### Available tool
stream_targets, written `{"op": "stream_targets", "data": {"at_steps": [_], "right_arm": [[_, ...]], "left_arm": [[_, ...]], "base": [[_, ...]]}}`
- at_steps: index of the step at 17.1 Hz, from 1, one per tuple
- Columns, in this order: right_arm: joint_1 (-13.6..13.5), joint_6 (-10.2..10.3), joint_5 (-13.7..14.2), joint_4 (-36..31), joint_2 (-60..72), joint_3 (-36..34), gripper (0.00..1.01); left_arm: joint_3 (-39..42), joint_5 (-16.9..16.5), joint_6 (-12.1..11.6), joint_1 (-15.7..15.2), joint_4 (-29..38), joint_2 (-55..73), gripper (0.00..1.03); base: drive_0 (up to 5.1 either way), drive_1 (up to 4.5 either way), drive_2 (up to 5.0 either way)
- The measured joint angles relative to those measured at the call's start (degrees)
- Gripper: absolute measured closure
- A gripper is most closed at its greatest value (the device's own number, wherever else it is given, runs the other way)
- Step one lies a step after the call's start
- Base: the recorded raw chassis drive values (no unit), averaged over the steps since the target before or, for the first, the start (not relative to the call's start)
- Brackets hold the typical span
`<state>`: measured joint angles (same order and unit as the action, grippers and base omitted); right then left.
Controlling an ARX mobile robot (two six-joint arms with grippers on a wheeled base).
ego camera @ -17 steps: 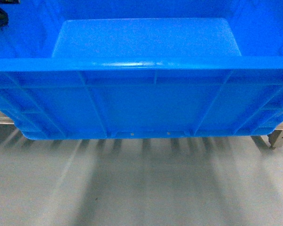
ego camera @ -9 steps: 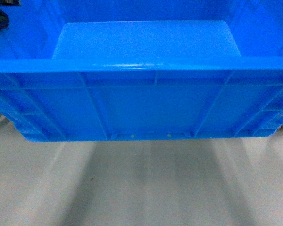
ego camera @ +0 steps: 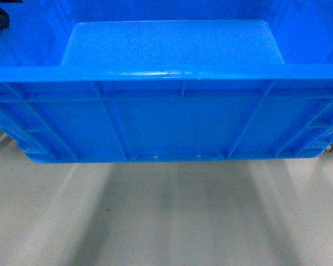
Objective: Place box next to blue box on left shelf
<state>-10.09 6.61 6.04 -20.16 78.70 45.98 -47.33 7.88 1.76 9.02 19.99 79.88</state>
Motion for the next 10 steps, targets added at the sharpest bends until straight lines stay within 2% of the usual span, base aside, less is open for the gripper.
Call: {"op": "stream_targets", "data": {"at_steps": [2, 10], "right_arm": [[0.0, 0.0, 0.0, 0.0, 0.0, 0.0, 0.87], [0.0, 0.0, 0.0, 0.0, 0.0, 0.0, 0.87]], "left_arm": [[0.0, 0.02, 0.0, 0.0, 0.02, 0.0, 0.81], [0.0, 0.02, 0.0, 0.0, 0.0, 0.0, 0.81]], "base": [[0.0, 0.0, 0.0], [0.0, 4.37, -4.3]]}}
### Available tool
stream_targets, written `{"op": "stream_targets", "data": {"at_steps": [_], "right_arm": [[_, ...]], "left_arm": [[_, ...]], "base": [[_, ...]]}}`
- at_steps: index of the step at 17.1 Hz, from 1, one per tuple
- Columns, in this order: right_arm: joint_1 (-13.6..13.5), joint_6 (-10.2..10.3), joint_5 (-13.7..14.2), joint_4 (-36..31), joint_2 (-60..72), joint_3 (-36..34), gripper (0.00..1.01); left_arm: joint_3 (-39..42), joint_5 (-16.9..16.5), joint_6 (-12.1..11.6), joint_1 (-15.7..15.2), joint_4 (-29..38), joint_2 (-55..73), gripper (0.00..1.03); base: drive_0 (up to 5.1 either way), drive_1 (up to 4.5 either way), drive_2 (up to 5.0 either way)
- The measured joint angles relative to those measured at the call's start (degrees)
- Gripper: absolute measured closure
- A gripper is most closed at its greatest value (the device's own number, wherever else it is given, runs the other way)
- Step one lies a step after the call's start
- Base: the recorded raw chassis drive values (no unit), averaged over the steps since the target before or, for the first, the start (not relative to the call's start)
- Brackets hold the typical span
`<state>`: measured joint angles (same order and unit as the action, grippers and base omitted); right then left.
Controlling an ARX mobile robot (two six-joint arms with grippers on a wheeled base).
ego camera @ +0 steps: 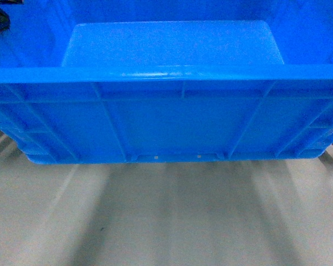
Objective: Place box next to blue box on left shelf
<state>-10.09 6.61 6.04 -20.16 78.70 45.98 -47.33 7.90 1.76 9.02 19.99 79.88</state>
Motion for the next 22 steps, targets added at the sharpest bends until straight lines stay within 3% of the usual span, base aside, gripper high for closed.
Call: {"op": "stream_targets", "data": {"at_steps": [22], "right_arm": [[0.0, 0.04, 0.04, -0.09, -0.02, 0.0, 0.88]], "left_arm": [[0.0, 0.0, 0.02, 0.0, 0.15, 0.0, 0.81]], "base": [[0.1, 4.44, -4.2]]}}
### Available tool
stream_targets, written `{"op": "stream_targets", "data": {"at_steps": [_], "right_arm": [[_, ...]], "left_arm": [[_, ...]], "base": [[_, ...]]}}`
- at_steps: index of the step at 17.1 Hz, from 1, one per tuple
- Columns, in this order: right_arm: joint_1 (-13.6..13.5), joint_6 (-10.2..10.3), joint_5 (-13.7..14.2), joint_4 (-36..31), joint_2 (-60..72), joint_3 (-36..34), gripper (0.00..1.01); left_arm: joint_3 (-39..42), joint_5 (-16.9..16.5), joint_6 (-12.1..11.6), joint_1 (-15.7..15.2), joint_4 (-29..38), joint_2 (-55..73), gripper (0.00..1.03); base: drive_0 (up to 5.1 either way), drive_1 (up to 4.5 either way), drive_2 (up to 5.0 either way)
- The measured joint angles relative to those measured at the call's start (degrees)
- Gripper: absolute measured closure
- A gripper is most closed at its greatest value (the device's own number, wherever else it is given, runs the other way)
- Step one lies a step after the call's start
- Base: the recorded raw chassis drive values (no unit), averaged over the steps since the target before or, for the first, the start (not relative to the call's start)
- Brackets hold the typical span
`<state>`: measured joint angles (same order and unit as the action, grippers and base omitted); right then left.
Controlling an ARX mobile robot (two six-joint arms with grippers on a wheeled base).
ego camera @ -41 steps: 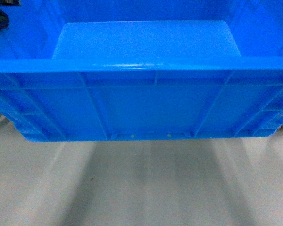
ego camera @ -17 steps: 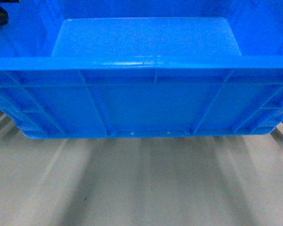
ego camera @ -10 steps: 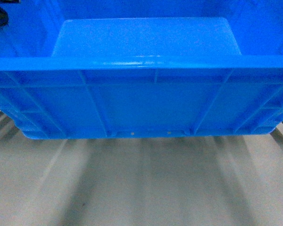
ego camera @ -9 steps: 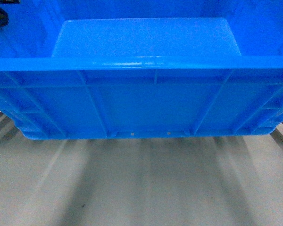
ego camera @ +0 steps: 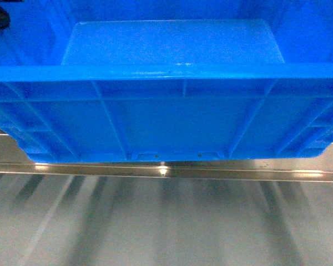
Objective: Place box next to blue box on left shelf
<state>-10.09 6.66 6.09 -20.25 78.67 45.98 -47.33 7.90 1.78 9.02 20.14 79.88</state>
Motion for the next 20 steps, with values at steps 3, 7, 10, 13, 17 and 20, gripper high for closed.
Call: {"op": "stream_targets", "data": {"at_steps": [3, 7, 10, 13, 17, 20], "right_arm": [[0.0, 0.0, 0.02, 0.13, 0.02, 0.0, 0.88], [0.0, 0.02, -0.07, 0.04, 0.02, 0.0, 0.88], [0.0, 0.02, -0.04, 0.11, 0.04, 0.0, 0.88], [0.0, 0.04, -0.04, 0.09, 0.04, 0.0, 0.88], [0.0, 0.04, -0.07, 0.09, 0.02, 0.0, 0.88], [0.0, 0.07, -0.07, 0.07, 0.02, 0.0, 0.88]], "left_arm": [[0.0, 0.04, -0.07, 0.0, -0.04, 0.0, 0.81], [0.0, 0.04, -0.02, 0.0, -0.04, 0.0, 0.81], [0.0, 0.04, -0.07, 0.0, 0.0, 0.0, 0.81], [0.0, 0.07, -0.07, 0.0, 0.04, 0.0, 0.81], [0.0, 0.07, -0.07, 0.0, 0.0, 0.0, 0.81], [0.0, 0.04, -0.04, 0.0, 0.0, 0.0, 0.81]], "base": [[0.0, 4.34, -4.3], [0.0, 4.35, -4.3], [0.0, 1.25, -1.3], [0.0, 0.0, 0.0], [0.0, 0.0, 0.0], [0.0, 0.0, 0.0]]}}
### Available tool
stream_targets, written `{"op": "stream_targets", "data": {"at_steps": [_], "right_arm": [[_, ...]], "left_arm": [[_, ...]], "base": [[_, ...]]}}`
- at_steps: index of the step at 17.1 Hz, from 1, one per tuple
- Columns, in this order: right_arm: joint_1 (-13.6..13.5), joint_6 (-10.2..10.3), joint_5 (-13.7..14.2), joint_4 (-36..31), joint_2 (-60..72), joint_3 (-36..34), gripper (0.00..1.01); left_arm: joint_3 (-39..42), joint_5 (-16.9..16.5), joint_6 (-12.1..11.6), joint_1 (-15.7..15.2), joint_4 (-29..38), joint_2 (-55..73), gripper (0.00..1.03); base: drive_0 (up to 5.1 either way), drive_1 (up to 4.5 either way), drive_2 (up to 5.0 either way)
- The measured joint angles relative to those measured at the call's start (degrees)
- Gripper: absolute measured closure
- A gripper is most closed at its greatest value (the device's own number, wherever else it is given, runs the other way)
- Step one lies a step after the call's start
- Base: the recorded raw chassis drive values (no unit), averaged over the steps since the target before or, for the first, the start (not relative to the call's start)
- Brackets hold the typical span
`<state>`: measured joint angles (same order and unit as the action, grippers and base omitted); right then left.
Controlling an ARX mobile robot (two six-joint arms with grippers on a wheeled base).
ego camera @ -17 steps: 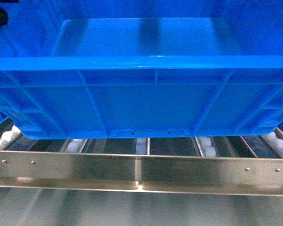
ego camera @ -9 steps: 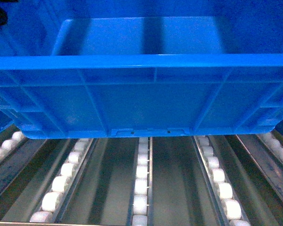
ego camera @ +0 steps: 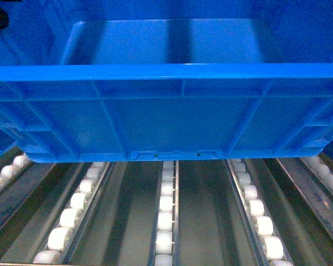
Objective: Place box next to blue box on left shelf
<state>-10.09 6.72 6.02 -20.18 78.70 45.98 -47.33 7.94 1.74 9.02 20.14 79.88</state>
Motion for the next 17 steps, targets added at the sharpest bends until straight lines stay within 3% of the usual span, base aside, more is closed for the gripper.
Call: {"op": "stream_targets", "data": {"at_steps": [9, 11, 17], "right_arm": [[0.0, 0.35, 0.0, 0.04, 0.0, 0.0, 0.89], [0.0, 0.28, -2.08, 0.11, 0.0, 0.0, 0.92], [0.0, 0.31, -2.38, 0.15, 0.0, 0.0, 0.92]], "left_arm": [[0.0, 0.02, 0.02, 0.0, 0.0, 0.0, 0.81], [0.0, 0.35, -0.2, -0.11, 0.11, 0.0, 0.81], [0.0, 0.46, -0.22, -0.11, 0.11, 0.0, 0.81]], "base": [[0.0, 0.0, 0.0], [0.0, 0.0, 0.0], [0.0, 0.0, 0.0]]}}
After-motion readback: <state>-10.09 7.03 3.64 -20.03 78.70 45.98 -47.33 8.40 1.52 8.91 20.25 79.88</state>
